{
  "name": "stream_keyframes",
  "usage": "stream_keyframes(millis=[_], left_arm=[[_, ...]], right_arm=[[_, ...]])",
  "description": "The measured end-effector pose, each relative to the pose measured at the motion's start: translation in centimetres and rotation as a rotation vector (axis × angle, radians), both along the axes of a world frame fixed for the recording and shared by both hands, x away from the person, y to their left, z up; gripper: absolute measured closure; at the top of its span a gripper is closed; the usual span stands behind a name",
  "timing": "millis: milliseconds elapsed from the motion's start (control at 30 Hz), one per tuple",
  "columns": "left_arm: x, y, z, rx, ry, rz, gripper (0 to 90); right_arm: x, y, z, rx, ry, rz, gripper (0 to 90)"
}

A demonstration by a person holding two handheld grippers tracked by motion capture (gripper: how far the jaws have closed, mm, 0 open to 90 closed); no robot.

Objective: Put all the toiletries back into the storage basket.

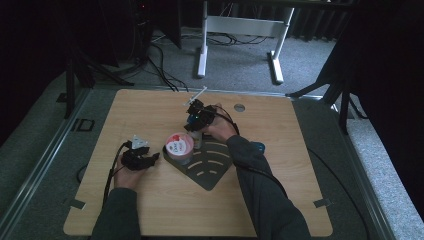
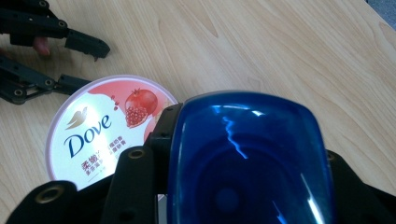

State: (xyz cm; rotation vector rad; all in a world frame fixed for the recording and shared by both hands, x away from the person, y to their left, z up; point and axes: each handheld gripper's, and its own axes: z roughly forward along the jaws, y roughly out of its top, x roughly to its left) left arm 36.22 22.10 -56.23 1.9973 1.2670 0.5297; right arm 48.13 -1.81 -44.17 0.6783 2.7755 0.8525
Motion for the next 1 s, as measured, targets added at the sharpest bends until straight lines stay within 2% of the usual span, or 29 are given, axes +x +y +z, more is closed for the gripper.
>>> stream_keyframes(millis=[233,567,667,1000], left_arm=[[0.0,0.0,0.0,0.000,0.000,0.000,48.2],[0.0,0.0,0.0,0.003,0.002,-0.002,48.2],[0.0,0.0,0.0,0.003,0.001,-0.002,48.2],[0.0,0.0,0.0,0.002,0.002,-0.002,48.2]], right_arm=[[0.1,-0.1,0.0,0.012,0.013,-0.014,53.7],[0.1,-0.8,-0.6,0.011,0.027,-0.029,44.1],[-0.1,-1.0,-0.8,-0.002,0.022,-0.024,43.8],[-0.9,-2.4,-1.4,0.003,0.036,-0.043,45.7]])
